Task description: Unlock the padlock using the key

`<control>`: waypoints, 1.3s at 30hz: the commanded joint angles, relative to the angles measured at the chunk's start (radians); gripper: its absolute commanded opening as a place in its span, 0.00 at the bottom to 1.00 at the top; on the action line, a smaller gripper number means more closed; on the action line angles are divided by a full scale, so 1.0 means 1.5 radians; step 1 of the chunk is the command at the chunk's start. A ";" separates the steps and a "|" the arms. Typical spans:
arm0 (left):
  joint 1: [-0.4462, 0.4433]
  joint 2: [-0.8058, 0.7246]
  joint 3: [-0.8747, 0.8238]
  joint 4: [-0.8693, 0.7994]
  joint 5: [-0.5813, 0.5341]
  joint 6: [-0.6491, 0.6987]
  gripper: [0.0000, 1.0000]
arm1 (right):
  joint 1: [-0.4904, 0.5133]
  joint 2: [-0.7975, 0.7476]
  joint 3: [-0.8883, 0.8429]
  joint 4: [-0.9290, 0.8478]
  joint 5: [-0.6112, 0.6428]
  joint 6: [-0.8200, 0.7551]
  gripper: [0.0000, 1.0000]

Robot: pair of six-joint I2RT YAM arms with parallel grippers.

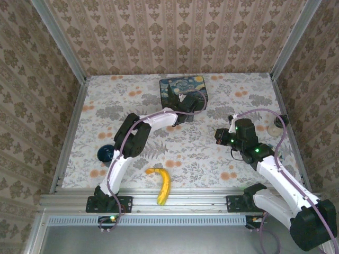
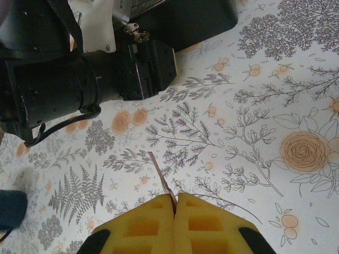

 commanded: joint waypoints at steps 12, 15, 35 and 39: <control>0.004 0.020 0.017 -0.022 -0.018 -0.045 0.50 | -0.003 0.010 -0.003 0.023 -0.010 -0.009 0.00; 0.004 0.021 0.014 -0.017 -0.017 -0.047 0.41 | -0.003 0.015 -0.003 0.025 -0.012 -0.008 0.00; -0.027 -0.168 -0.271 0.177 0.042 -0.127 0.00 | 0.013 0.060 -0.112 0.135 -0.023 0.038 0.00; -0.052 -0.213 -0.356 0.240 0.038 -0.182 0.00 | 0.041 0.068 -0.157 0.183 -0.008 0.062 0.00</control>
